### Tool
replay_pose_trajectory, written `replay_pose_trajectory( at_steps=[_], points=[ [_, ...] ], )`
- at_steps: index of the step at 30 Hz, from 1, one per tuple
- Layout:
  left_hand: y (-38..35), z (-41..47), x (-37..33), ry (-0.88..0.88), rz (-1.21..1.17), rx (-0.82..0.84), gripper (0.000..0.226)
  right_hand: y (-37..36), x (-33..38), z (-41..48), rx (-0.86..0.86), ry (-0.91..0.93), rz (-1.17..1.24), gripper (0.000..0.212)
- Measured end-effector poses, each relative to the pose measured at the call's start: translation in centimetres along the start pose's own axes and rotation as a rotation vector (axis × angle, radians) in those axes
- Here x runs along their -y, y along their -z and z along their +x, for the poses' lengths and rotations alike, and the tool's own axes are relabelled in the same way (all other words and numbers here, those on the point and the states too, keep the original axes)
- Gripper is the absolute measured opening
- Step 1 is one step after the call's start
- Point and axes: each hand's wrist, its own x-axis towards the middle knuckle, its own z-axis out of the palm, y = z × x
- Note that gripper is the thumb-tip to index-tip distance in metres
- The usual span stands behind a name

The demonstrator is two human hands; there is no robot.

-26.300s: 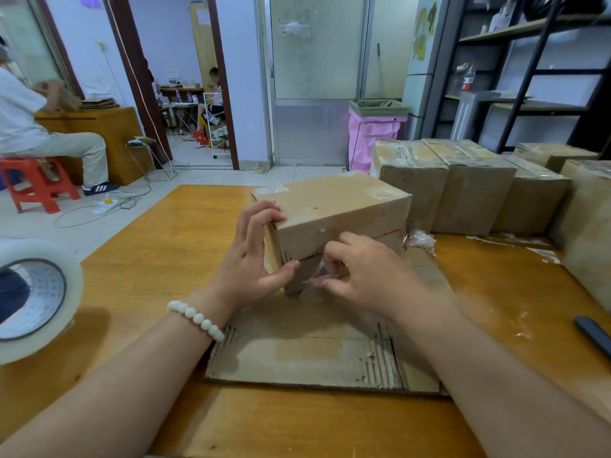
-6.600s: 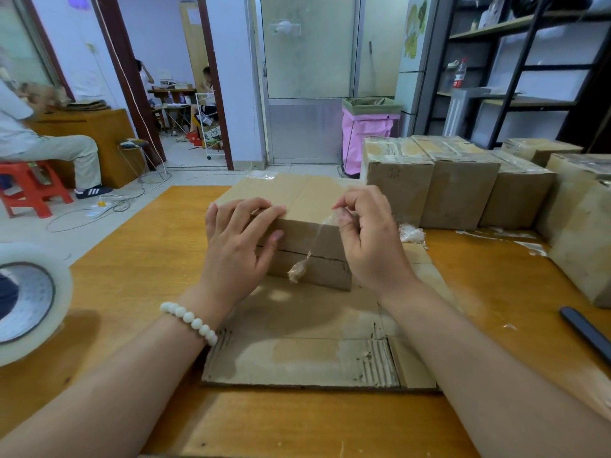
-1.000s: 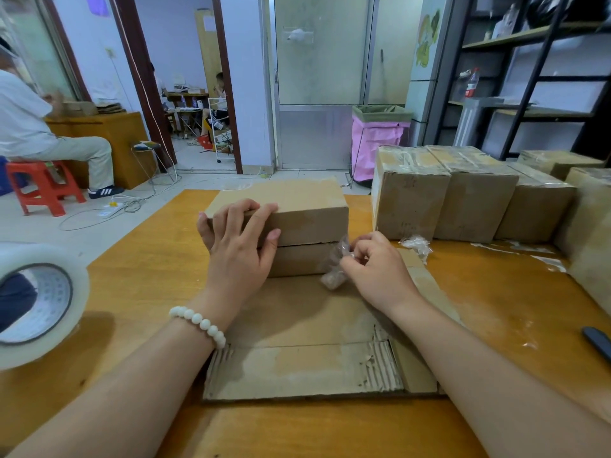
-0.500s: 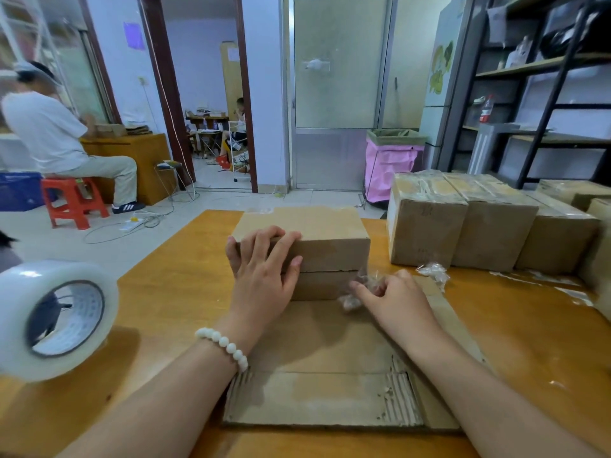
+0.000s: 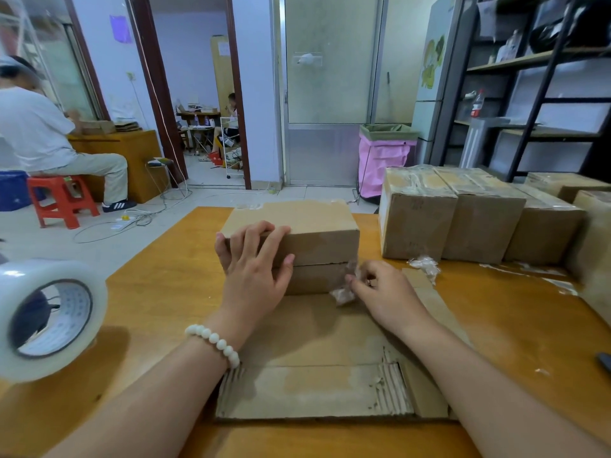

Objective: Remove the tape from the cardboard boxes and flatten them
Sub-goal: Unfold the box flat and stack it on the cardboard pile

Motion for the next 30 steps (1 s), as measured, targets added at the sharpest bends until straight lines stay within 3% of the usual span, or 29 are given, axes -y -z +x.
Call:
replay_pose_trajectory(
  at_steps=[6, 9, 14, 19, 23, 30],
  points=[
    [-0.2, -0.3, 0.6, -0.065, 0.103, 0.224, 0.112, 0.6, 0.2, -0.2, -0.037, 0.012, 0.312, 0.03],
    [-0.1, -0.2, 0.5, -0.027, 0.153, 0.247, 0.14, 1.4, 0.4, -0.1, -0.075, -0.03, 0.508, 0.027],
    [0.7, -0.1, 0.4, 0.176, 0.061, 0.205, 0.139, 2.0, 1.4, 0.0, -0.001, -0.033, 0.944, 0.035],
    [0.7, 0.1, 0.0, 0.195, -0.004, 0.223, 0.138, 2.4, 1.6, 0.1, 0.016, -0.102, 1.301, 0.032],
    [0.4, 0.1, -0.1, 0.187, 0.008, 0.203, 0.138, 2.2, 1.1, 0.3, -0.045, -0.096, 1.19, 0.024],
    [0.4, 0.1, 0.5, 0.241, 0.045, 0.18, 0.138, 1.8, 1.0, -0.7, 0.014, 0.204, 0.82, 0.024]
  ],
)
